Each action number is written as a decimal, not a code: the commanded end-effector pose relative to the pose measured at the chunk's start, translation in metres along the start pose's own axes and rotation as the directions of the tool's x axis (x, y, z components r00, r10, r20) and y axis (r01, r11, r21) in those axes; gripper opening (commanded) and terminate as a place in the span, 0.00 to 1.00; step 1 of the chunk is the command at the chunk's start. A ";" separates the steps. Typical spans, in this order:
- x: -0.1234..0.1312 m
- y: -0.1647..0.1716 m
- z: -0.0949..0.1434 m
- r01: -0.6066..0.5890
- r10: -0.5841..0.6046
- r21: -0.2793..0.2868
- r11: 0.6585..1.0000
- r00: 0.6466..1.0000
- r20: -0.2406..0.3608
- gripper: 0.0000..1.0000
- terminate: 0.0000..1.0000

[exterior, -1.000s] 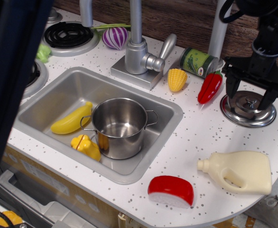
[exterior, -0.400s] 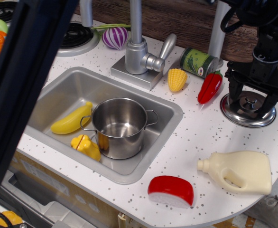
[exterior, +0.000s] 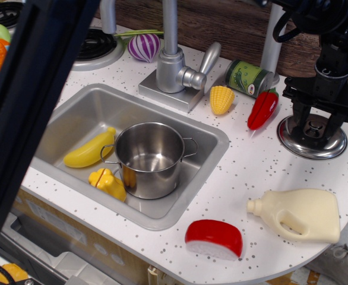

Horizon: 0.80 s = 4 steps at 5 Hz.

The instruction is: Put lid on pot or pan

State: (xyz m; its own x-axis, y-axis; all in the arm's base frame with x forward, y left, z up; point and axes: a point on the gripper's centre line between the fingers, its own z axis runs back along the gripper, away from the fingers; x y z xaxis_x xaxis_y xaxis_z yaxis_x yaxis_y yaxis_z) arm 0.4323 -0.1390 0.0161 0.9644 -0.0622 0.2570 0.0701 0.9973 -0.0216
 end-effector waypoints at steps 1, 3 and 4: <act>0.010 -0.001 0.014 -0.001 0.002 -0.011 1.000 1.000 0.028 0.00 0.00; -0.003 0.002 0.071 -0.039 0.044 0.068 0.997 0.996 -0.073 0.00 0.00; -0.026 0.034 0.105 -0.075 0.087 0.149 0.986 0.993 -0.077 0.00 0.00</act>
State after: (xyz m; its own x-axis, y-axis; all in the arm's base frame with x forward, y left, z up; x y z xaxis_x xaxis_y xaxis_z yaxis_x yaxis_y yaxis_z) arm 0.3629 -0.0772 0.0870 0.9930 0.0118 0.1176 -0.0289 0.9891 0.1447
